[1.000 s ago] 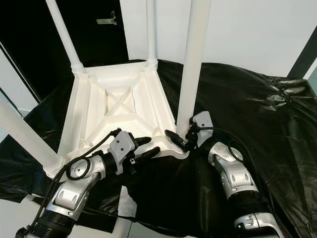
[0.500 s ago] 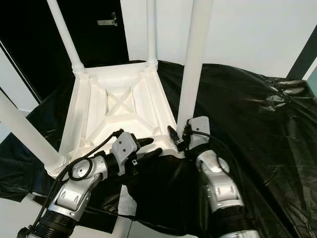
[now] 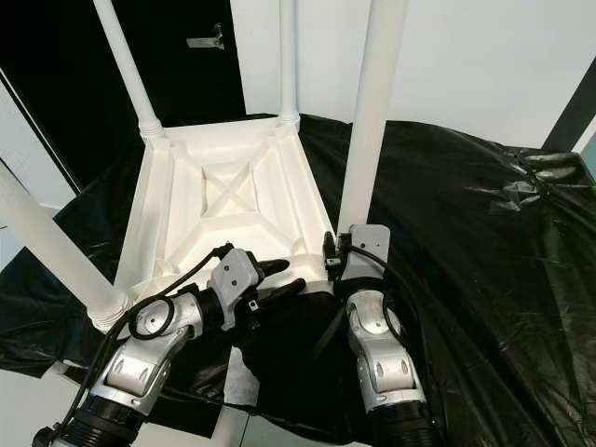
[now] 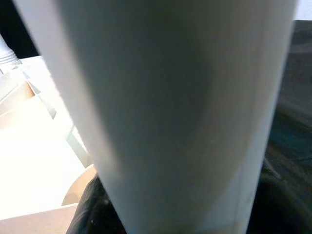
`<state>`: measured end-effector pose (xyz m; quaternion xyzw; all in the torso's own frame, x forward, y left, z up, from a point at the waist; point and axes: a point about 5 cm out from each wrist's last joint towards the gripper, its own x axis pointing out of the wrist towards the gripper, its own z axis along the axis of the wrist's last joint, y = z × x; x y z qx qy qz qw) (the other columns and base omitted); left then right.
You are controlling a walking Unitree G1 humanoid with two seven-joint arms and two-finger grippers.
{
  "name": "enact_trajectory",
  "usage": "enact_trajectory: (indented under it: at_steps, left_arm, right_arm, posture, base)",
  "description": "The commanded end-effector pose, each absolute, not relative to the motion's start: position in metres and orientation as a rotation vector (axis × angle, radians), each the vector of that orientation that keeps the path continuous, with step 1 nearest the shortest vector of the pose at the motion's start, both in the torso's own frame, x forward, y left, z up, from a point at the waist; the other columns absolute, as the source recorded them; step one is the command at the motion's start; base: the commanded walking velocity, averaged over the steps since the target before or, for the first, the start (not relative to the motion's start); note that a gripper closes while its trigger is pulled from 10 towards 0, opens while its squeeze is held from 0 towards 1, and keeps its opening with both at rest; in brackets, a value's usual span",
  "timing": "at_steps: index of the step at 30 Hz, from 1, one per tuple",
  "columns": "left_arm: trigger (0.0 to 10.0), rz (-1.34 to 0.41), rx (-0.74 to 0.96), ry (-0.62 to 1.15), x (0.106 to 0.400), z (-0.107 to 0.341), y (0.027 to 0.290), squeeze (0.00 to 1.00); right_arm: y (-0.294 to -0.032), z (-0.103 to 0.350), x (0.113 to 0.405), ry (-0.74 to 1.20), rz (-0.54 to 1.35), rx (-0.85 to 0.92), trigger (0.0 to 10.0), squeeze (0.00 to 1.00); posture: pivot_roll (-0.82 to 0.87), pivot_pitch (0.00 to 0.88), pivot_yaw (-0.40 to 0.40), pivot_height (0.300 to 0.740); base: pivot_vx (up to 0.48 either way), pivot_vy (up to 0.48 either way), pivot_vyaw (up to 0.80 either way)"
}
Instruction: Building children table
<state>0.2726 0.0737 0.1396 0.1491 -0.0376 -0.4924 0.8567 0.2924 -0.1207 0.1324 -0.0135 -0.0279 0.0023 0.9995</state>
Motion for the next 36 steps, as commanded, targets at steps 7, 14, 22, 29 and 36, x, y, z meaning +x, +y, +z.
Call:
enact_trajectory:
  at_steps: [7, 14, 22, 29, 36]
  left_arm:
    - [10.0, -1.024, 0.307, -0.078, 0.272, 0.138, 0.072, 0.0]
    - [10.0, -1.022, 0.306, -0.076, 0.272, 0.138, 0.072, 0.0]
    - [10.0, -1.021, 0.306, -0.079, 0.273, 0.139, 0.073, 0.0]
    - [10.0, -1.013, 0.304, -0.083, 0.274, 0.14, 0.073, 0.0]
    - [10.0, -0.995, 0.303, -0.086, 0.274, 0.141, 0.075, 0.0]
  right_arm:
    - [-0.126, 0.129, 0.287, -0.044, 0.041, -0.013, 10.0, 1.0]
    - [-0.137, 0.137, 0.283, -0.087, 0.309, -0.017, 10.0, 1.0]
    - [-0.15, 0.14, 0.294, -0.067, 0.555, -0.077, 10.0, 0.2]
    - [-0.154, 0.139, 0.309, -0.039, 0.624, -0.138, 10.0, 0.0]
    - [-0.162, 0.134, 0.314, -0.011, 0.672, -0.153, 0.0, 0.0]
  posture:
    - [-0.03, 0.0, -0.006, 0.74]
    - [-0.03, 0.0, -0.005, 0.74]
    - [-0.04, 0.0, 0.002, 0.74]
    - [-0.03, 0.0, 0.0, 0.74]
    - [-0.01, 0.0, -0.021, 0.74]
  base:
    - [0.0, 0.0, 0.0]
    - [0.0, 0.0, 0.0]
    - [0.0, 0.0, 0.0]
    - [0.0, 0.0, 0.0]
    - [0.0, 0.0, 0.0]
